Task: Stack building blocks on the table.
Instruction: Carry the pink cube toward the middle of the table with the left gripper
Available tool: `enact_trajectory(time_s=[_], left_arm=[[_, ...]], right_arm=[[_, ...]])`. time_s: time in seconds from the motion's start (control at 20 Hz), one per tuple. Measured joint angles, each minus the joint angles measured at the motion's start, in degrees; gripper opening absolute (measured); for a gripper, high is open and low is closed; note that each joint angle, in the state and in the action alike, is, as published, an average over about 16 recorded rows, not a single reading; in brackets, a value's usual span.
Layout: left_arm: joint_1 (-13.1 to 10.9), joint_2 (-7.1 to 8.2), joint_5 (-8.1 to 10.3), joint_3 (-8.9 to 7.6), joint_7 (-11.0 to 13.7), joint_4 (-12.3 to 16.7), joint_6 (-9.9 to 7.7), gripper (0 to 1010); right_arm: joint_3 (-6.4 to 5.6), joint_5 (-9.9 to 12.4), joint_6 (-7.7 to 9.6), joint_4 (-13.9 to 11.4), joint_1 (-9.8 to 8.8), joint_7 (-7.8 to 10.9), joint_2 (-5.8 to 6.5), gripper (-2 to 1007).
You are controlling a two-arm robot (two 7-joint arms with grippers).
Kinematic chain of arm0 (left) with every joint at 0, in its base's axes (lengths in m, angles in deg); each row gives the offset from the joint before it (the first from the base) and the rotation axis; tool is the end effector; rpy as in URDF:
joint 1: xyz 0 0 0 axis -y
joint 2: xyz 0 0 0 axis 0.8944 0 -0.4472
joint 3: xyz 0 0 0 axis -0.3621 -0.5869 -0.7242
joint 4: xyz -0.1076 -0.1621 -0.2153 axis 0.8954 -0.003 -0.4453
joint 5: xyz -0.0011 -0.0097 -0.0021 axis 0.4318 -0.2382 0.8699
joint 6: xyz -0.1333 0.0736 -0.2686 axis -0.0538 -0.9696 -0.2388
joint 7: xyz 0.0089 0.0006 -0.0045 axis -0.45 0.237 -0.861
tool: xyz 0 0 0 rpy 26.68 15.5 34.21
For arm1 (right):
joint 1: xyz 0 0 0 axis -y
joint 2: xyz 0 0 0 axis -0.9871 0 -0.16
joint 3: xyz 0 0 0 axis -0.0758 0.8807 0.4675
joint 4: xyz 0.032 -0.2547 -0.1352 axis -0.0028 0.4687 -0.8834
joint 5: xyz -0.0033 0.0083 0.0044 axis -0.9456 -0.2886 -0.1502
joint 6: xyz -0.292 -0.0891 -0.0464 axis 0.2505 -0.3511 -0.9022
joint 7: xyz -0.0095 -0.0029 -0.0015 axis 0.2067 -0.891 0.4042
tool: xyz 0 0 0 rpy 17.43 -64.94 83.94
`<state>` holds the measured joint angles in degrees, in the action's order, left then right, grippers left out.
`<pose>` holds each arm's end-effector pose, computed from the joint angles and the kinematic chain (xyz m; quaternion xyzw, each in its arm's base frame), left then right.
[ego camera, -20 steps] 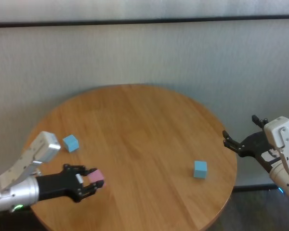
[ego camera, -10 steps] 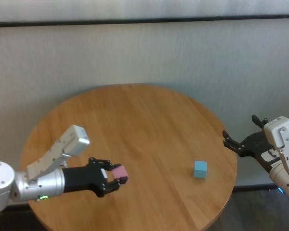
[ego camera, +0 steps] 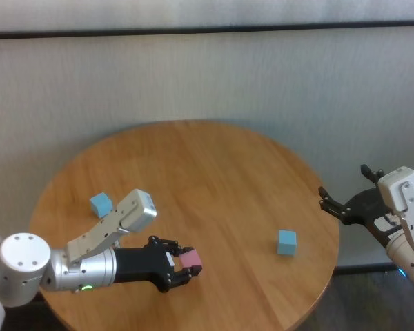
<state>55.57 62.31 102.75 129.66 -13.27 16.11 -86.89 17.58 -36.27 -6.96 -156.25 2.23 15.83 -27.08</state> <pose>0.4268 0.0203 -0.2998 0.2082 -0.0285 0.1725 0.9623 0.3582 -0.0826 -0.3023 -0.1416 -0.1324 -0.5799 0.7912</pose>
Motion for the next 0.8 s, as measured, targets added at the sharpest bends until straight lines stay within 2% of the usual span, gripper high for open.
enact_trajectory(time_s=[0.4, 0.8], left_arm=[[0.81, -1.59, -0.98, 0.93, -0.88, -1.94, -0.01, 396], [0.88, -1.75, -1.27, 1.04, -1.06, -2.21, -0.03, 415]], right_arm=[[0.0, 0.0, 0.0, 0.0, 0.0, 0.0, 0.0, 1005], [0.0, 0.0, 0.0, 0.0, 0.0, 0.0, 0.0, 1005]])
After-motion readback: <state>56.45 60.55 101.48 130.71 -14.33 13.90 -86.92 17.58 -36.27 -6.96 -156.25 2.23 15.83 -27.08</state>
